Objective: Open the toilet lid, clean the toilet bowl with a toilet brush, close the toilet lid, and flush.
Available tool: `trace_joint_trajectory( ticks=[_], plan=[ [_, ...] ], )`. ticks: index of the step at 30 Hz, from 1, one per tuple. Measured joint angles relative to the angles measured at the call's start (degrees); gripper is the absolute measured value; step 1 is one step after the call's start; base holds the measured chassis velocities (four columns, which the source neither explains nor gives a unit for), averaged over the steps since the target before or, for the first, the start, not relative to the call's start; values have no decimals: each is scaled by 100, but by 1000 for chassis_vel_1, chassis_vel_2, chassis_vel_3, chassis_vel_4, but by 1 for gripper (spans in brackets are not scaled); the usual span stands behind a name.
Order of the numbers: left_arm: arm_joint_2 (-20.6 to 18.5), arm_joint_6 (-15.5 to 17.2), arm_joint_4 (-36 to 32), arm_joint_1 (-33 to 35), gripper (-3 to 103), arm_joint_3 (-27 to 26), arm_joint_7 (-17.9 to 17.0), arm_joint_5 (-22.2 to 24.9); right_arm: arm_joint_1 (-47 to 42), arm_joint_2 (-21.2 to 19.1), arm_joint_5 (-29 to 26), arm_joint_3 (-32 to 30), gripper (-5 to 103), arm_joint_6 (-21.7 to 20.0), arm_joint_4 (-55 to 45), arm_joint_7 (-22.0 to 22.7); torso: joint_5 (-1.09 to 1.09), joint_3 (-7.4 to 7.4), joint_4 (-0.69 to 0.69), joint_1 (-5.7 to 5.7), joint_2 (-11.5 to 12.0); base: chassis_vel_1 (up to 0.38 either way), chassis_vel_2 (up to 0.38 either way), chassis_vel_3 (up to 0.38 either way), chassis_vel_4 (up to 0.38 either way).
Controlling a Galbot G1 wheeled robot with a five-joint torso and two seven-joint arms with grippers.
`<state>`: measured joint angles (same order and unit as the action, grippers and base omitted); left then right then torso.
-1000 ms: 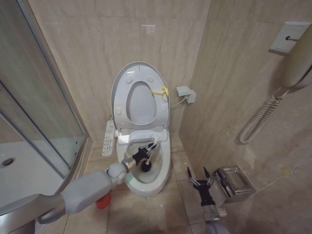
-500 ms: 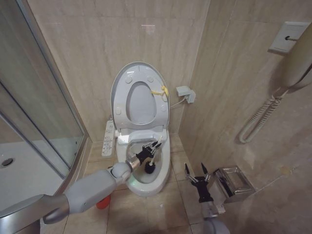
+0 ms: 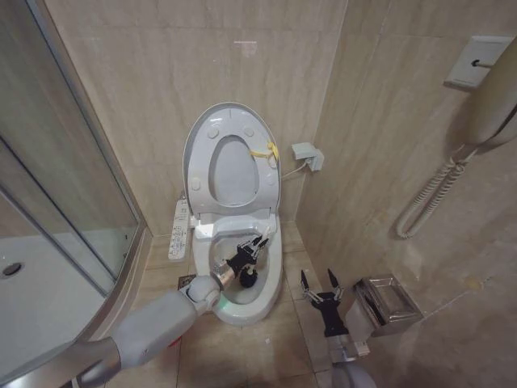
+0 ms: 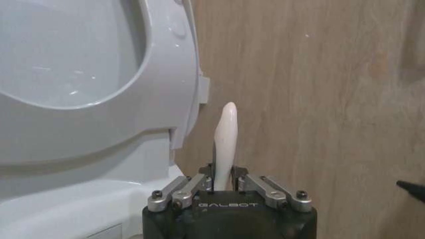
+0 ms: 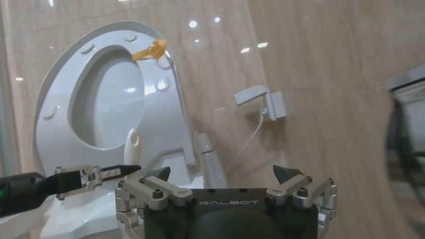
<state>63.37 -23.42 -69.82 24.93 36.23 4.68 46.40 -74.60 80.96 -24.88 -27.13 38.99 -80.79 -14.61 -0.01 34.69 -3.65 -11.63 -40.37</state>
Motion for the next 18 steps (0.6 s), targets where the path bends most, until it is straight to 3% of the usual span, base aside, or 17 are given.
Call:
trace_joint_trajectory(
  ticks=[5,11,16,18],
  plan=[
    [-113,-34,-64,302,17,-362,126,-117,118,-101,-4,180,100,103,186,-215,2,0,-2,0,0,0,0,0,0],
    [-264,-102,-76,358,17,-442,285,-103,95,-112,4,245,100,190,324,-444,1,0,-1,0,0,0,0,0,0],
    [-210,-114,-12,252,17,-428,356,-73,-55,-144,-189,284,100,283,304,-879,0,0,-3,0,0,0,0,0,0],
    [-150,-120,26,181,17,-386,390,-53,-182,-232,-395,332,100,333,225,-1248,1,0,-5,0,0,0,0,0,0]
  ],
)
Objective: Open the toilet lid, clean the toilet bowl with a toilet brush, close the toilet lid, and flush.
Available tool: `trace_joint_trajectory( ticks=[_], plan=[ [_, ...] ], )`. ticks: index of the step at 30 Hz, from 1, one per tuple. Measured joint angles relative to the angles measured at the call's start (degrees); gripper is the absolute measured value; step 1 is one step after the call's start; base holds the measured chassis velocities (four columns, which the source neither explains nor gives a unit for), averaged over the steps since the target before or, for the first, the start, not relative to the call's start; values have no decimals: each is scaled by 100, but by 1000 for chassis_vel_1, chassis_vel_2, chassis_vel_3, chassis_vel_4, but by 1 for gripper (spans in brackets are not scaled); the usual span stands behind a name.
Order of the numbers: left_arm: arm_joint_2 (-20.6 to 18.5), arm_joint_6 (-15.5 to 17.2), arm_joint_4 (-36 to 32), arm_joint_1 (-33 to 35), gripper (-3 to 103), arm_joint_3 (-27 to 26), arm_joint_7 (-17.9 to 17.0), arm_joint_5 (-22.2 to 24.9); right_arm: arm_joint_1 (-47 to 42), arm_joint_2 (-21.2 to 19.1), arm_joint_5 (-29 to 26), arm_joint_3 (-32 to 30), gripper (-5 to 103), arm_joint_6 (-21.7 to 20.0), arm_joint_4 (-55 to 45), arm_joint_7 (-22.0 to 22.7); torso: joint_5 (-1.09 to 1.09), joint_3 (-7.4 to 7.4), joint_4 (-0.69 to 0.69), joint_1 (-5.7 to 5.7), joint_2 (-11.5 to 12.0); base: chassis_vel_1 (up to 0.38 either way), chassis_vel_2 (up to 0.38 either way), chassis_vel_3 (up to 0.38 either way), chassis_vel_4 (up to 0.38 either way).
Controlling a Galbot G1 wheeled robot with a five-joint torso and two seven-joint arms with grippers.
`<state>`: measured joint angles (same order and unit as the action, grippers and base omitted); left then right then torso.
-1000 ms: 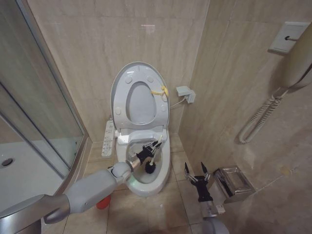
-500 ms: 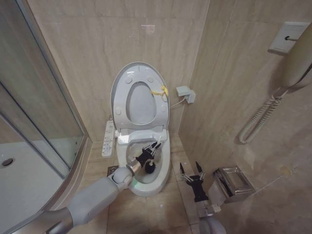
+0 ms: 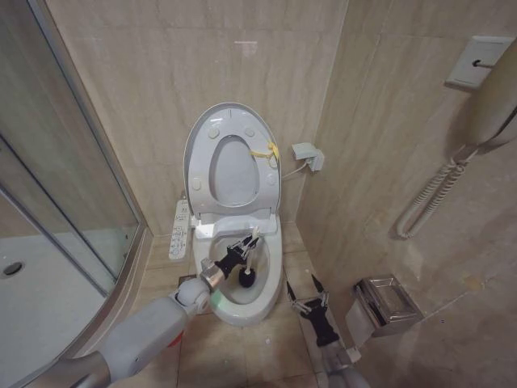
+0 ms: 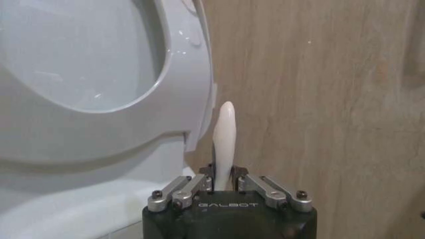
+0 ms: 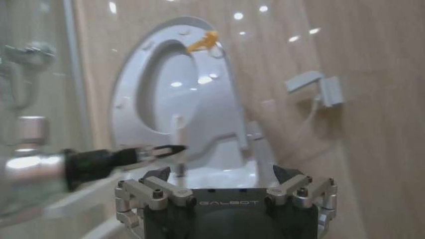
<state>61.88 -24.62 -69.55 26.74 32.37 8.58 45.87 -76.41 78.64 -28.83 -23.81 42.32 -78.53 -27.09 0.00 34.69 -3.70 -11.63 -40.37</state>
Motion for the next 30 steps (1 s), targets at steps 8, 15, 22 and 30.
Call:
trace_joint_trajectory(
  ticks=[8,15,22,30],
  plan=[
    [23,-10,26,-37,17,64,49,28,-95,-319,-239,-33,100,44,-401,-266,-1,0,3,0,0,0,0,0,0],
    [56,16,51,-37,17,130,-16,24,-166,-519,-334,-44,100,-199,-1371,424,-1,0,3,0,0,0,0,0,0],
    [207,7,-4,-128,17,173,-51,-7,-71,-664,-327,-222,100,-476,-2116,864,-1,0,4,0,0,0,0,0,0],
    [276,-134,359,84,17,122,5,-161,66,-526,-304,-349,100,-491,-2090,720,-1,0,5,0,0,0,0,0,0]
  ],
)
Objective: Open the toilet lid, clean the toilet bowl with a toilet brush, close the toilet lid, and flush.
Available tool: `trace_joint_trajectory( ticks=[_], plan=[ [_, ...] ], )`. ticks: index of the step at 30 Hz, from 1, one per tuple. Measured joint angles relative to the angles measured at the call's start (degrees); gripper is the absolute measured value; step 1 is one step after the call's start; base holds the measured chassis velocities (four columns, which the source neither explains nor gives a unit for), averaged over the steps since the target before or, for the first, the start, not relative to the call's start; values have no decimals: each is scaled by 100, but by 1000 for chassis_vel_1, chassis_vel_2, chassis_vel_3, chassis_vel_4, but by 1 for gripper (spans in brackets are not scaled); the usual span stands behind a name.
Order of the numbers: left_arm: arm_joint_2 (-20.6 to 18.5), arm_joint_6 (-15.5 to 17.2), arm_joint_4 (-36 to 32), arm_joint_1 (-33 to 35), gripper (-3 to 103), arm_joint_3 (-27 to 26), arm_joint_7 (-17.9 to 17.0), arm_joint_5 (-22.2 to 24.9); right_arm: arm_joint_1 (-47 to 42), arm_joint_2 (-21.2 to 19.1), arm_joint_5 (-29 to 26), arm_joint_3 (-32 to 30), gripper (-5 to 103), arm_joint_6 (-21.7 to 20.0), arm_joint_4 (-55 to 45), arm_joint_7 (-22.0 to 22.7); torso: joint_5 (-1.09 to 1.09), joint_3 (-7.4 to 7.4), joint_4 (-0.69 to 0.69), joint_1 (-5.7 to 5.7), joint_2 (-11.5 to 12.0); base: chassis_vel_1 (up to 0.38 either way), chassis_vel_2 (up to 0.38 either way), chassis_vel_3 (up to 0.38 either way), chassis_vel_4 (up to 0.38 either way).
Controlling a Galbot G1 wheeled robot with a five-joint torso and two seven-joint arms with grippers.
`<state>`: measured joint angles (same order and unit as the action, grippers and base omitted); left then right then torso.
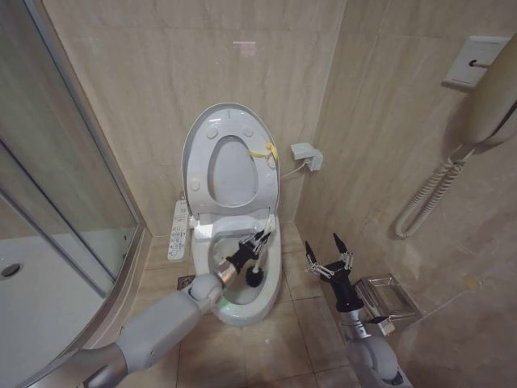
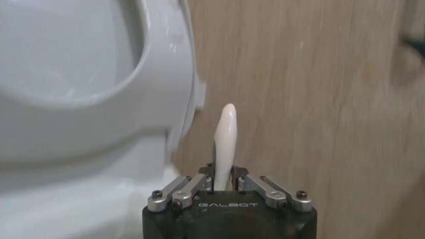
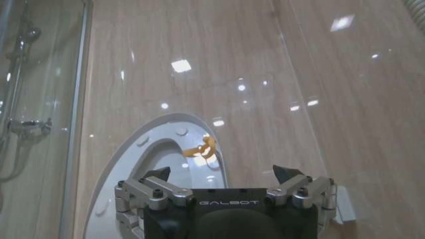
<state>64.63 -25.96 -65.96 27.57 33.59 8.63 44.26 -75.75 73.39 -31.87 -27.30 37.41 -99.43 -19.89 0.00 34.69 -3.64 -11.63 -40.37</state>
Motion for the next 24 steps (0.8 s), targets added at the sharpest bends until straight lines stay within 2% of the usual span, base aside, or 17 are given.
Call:
trace_joint_trajectory(
  ticks=[3,8,11,14,16,20,24],
  plan=[
    [-64,-5,59,46,17,80,0,-46,52,73,3,12,100,-24,15,-52,0,0,3,1,0,0,0,0,0],
    [-29,16,-68,-121,17,71,-56,-32,123,198,18,4,100,-87,43,-52,0,1,-1,0,0,0,0,0,0],
    [140,-24,26,-293,17,-112,-80,-8,65,352,67,-7,100,-104,26,-47,-1,0,-9,0,0,0,0,0,0],
    [142,-31,174,-186,17,-140,-70,-27,-13,366,102,0,100,-103,-8,-62,0,0,-6,0,0,0,0,0,0],
    [128,-79,388,-14,17,-161,-19,-108,-60,353,127,2,100,-98,-30,-86,1,0,1,0,0,0,0,0,0],
    [108,-116,508,111,17,-182,19,-235,-76,355,147,-3,100,-91,-45,-88,1,0,1,1,0,0,0,0,0],
    [126,-96,338,-16,17,-187,18,-179,-103,393,174,-7,100,-88,-48,-90,0,1,0,0,1,0,0,0,0]
  ],
)
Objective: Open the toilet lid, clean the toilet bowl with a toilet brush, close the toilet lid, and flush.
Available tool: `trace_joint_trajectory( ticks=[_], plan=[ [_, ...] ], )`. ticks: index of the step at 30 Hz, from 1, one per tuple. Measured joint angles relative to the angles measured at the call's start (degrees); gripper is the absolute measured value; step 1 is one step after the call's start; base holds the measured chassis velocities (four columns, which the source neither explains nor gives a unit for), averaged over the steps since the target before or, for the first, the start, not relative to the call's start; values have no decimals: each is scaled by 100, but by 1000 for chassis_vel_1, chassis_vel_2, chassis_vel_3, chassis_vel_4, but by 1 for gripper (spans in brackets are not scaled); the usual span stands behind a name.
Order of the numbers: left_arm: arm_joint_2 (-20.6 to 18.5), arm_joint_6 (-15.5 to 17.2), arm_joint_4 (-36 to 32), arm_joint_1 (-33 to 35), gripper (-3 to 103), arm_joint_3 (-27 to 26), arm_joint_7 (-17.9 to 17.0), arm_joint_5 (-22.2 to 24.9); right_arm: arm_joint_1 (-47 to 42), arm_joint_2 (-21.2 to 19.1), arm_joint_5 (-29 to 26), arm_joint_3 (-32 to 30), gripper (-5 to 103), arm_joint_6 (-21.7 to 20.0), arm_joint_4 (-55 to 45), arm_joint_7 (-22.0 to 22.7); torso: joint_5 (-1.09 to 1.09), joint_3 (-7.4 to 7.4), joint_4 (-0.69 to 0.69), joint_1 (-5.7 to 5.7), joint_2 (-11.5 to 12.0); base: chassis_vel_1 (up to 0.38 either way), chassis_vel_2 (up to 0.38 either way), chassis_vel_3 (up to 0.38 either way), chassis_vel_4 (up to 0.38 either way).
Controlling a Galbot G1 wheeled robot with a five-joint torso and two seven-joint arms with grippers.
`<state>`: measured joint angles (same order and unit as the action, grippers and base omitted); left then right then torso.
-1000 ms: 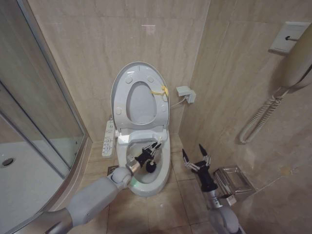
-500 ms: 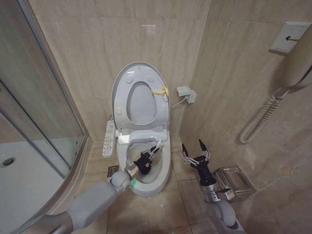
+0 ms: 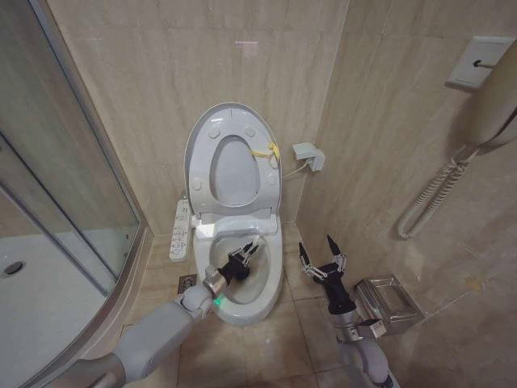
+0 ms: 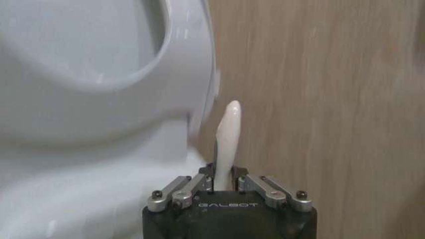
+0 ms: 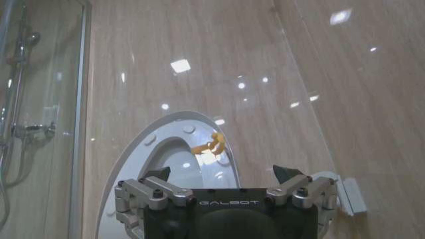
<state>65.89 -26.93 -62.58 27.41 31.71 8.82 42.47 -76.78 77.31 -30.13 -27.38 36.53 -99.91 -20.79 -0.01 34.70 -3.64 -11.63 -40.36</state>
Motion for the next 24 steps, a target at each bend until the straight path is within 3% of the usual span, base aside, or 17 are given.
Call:
trace_joint_trajectory(
  ticks=[1,5,11,14,19,24],
  plan=[
    [108,-10,-111,-197,17,-29,12,135,-6,36,23,-3,100,4,17,-2,1,0,-6,0,0,0,0,0,0],
    [251,-46,-57,-401,17,-61,42,262,6,67,34,-10,100,10,79,-7,0,0,-9,0,0,0,0,0,0],
    [137,-77,371,-444,16,226,131,278,112,123,2,-36,100,13,209,-6,1,0,4,0,0,0,0,0,0],
    [142,-76,366,-537,16,337,131,297,153,122,-44,-53,100,12,260,1,2,0,3,0,0,0,0,0,0],
    [438,-136,320,-856,16,243,116,458,111,103,-75,-67,100,10,252,6,0,-1,-8,0,0,0,0,0,0],
    [656,-147,574,-819,16,129,129,480,53,0,-140,-67,100,10,186,4,0,-1,-5,-1,0,0,0,0,0]
  ],
)
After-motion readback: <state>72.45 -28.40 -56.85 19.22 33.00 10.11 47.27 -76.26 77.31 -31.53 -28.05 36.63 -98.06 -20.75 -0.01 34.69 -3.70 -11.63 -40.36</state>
